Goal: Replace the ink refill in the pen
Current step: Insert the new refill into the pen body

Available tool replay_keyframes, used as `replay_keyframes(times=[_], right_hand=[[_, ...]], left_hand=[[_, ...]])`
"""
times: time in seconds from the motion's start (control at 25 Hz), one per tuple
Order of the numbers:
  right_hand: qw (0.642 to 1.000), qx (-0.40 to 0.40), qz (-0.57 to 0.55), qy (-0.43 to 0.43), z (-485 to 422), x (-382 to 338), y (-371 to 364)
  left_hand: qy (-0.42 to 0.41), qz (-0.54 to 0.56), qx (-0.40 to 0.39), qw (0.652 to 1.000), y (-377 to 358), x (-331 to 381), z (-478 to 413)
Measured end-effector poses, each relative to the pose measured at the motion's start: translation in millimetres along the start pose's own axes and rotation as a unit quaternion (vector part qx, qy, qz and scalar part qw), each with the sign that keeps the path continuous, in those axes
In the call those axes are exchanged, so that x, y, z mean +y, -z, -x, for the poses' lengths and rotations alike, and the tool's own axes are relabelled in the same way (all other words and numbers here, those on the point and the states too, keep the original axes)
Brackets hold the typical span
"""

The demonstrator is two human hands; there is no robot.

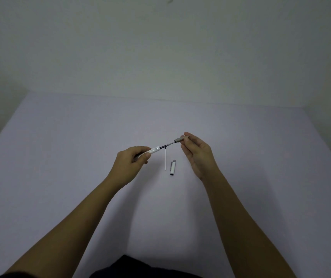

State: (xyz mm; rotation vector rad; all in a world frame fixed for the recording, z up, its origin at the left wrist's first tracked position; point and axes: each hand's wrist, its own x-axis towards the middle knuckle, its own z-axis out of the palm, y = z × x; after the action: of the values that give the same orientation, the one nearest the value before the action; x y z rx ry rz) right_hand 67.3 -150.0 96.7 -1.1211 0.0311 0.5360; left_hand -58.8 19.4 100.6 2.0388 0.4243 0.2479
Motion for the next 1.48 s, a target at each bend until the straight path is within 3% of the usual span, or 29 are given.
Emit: replay_keyframes(times=[0.4, 0.84, 1.08, 1.32, 1.48], right_hand=[[1.0, -0.019, 0.019, -0.001, 2.6, 0.9, -1.9], [0.973, -0.076, 0.209, 0.056, 17.5, 4.3, -10.2], [0.95, -0.05, 0.283, 0.119, 25.7, 0.7, -19.4], [0.921, 0.015, 0.355, 0.16, 28.7, -8.5, -30.3], [0.923, 0.01, 0.342, 0.178, 33.6, -12.5, -34.7]], left_hand=[[-0.002, -0.001, -0.004, 1.0, -0.6, 1.3, -0.4], [-0.032, -0.036, -0.026, 0.998, 4.4, 8.5, -6.5], [-0.078, -0.054, -0.017, 0.995, 6.3, 15.3, -3.4], [-0.213, -0.12, 0.039, 0.969, 8.9, 29.5, 3.3], [-0.218, -0.122, 0.033, 0.968, 13.1, 30.8, 4.3]])
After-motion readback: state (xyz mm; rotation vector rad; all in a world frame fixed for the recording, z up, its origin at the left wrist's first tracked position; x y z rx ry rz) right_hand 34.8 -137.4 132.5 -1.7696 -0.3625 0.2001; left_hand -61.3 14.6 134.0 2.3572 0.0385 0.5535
